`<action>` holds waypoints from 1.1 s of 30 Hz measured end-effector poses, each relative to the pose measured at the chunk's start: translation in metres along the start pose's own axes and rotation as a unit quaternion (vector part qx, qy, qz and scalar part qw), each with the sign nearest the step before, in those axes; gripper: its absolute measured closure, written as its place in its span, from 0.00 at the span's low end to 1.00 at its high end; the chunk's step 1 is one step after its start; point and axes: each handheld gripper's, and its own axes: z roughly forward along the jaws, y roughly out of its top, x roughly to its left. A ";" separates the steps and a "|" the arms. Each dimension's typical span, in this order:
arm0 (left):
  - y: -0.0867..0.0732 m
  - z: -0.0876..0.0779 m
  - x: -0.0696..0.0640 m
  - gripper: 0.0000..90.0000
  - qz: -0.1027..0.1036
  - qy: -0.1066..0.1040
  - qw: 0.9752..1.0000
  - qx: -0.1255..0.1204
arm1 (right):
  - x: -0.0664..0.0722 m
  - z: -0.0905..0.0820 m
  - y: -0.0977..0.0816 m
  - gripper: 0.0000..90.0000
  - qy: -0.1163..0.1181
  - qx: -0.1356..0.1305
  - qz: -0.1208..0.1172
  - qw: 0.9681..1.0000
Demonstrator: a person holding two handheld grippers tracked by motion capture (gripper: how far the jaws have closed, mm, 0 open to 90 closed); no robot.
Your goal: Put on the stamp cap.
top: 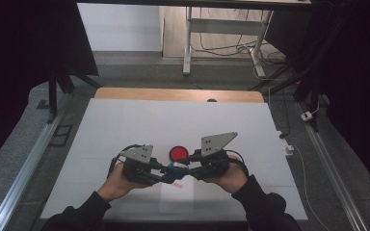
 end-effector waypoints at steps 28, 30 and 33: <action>-0.004 -0.008 -0.010 0.36 -0.049 0.113 0.991 0.046 | 0.001 -0.002 0.002 0.78 -0.037 0.012 -0.004 0.999; -0.005 -0.010 -0.010 0.33 -0.055 0.117 0.990 0.047 | 0.002 -0.003 0.002 0.78 -0.040 0.014 -0.003 0.999; -0.007 -0.013 -0.012 0.30 -0.064 0.129 0.988 0.051 | 0.001 -0.003 0.002 0.78 -0.043 0.016 -0.001 0.999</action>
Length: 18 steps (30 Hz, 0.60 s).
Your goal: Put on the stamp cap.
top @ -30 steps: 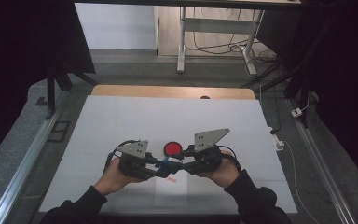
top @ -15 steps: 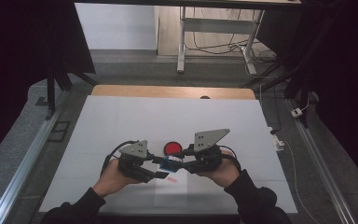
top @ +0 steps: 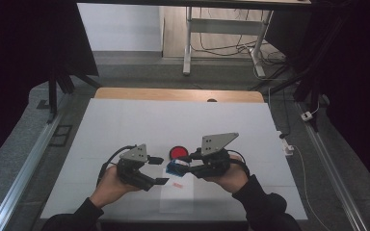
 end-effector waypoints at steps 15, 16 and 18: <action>-0.019 -0.022 -0.005 0.17 -0.048 0.047 0.998 0.017 | 0.002 -0.001 -0.001 0.78 -0.022 0.011 0.009 1.000; -0.021 -0.024 -0.006 0.17 -0.052 0.048 0.997 0.017 | 0.002 -0.001 -0.001 0.78 -0.022 0.011 0.009 1.000; -0.025 -0.028 -0.007 0.16 -0.062 0.053 0.997 0.016 | 0.002 -0.002 -0.001 0.78 -0.025 0.014 0.009 1.000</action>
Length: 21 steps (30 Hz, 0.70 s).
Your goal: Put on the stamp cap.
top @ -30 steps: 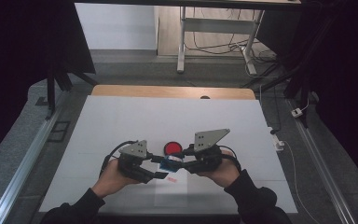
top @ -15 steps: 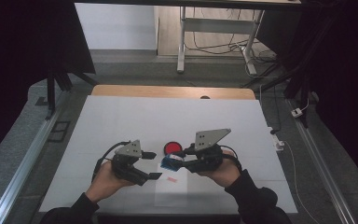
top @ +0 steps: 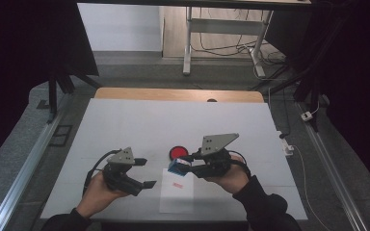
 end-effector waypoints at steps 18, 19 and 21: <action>-0.028 -0.021 -0.006 0.08 -0.041 0.051 0.998 0.015 | 0.000 0.001 -0.002 0.78 -0.024 0.016 0.007 1.000; -0.029 -0.022 -0.006 0.07 -0.043 0.053 0.998 0.016 | -0.001 0.000 -0.002 0.78 -0.026 0.016 0.007 1.000; -0.032 -0.025 -0.007 0.07 -0.049 0.055 0.997 0.014 | -0.001 0.000 -0.003 0.78 -0.028 0.017 0.010 0.999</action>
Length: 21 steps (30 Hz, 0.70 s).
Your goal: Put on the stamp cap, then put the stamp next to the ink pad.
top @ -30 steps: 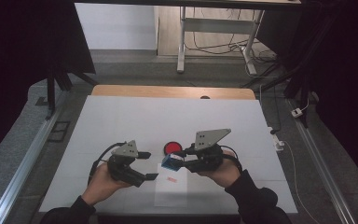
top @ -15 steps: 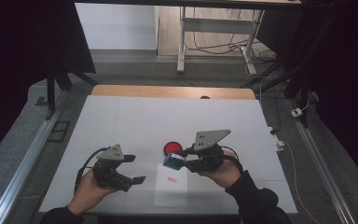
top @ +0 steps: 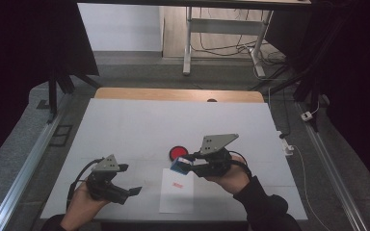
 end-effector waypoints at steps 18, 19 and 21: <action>-0.024 -0.017 0.003 0.02 -0.025 0.041 0.999 0.003 | -0.005 -0.003 -0.004 0.78 -0.024 0.014 0.017 0.999; -0.025 -0.018 0.003 0.02 -0.026 0.043 0.999 0.003 | -0.005 -0.003 -0.005 0.78 -0.025 0.014 0.019 0.999; -0.026 -0.020 0.003 0.02 -0.029 0.047 0.998 0.004 | -0.007 -0.004 -0.006 0.78 -0.030 0.019 0.021 0.999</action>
